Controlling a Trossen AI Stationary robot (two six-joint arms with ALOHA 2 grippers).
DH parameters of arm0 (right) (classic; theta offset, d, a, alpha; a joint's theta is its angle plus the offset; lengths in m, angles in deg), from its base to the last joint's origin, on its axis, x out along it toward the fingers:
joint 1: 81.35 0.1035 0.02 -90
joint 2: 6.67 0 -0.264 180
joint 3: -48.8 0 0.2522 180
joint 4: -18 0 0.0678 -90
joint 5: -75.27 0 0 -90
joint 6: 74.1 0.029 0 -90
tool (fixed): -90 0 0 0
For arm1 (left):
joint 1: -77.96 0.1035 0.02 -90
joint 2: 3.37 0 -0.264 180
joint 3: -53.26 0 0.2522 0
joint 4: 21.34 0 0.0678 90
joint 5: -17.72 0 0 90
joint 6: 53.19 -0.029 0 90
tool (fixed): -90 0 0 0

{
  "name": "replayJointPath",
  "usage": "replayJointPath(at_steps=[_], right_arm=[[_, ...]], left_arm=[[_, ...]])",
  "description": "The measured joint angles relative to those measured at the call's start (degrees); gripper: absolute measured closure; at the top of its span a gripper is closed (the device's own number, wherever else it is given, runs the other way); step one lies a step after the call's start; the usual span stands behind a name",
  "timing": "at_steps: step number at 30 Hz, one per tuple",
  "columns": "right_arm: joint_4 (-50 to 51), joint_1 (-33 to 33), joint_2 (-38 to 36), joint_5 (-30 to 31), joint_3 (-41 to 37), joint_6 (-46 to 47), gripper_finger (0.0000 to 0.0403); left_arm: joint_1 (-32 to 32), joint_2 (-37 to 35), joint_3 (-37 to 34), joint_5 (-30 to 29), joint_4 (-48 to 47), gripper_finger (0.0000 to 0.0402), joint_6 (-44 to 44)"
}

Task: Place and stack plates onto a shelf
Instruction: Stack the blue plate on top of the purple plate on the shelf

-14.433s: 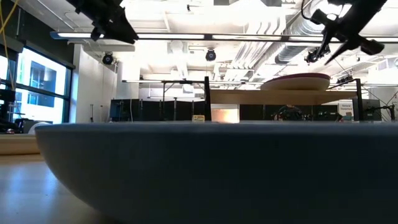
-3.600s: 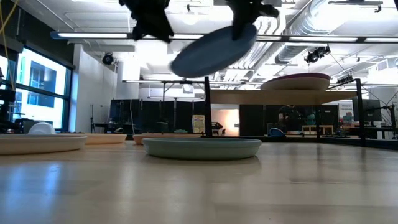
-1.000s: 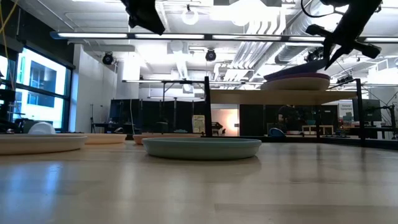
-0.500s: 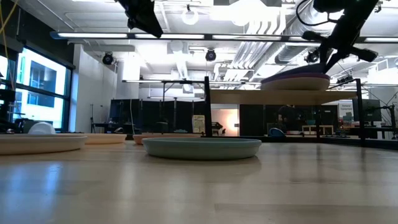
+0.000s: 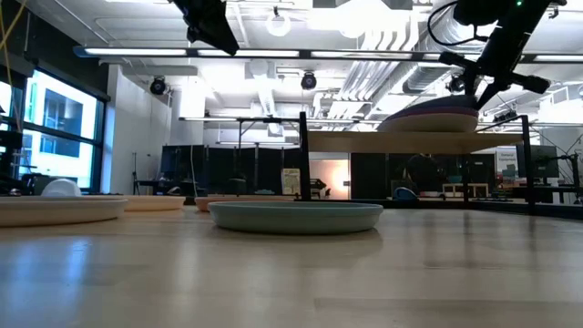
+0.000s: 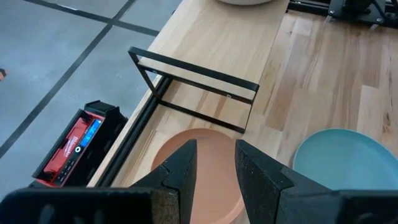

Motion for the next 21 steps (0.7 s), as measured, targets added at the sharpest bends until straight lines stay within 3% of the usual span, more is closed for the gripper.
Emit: replayJointPath(at_steps=[11, 21], right_arm=[[-0.69, 0.02, -1.03, -3.24, 0.00, -4.23, 0.0287], [0.85, 0.02, -3.52, -6.82, 0.00, -5.33, 0.0276]], left_arm=[[0.00, 0.00, 0.00, 0.00, 0.02, 0.0304, 0.34], [0.00, 0.00, 0.00, -0.01, 0.04, 0.0304, 0.46]])
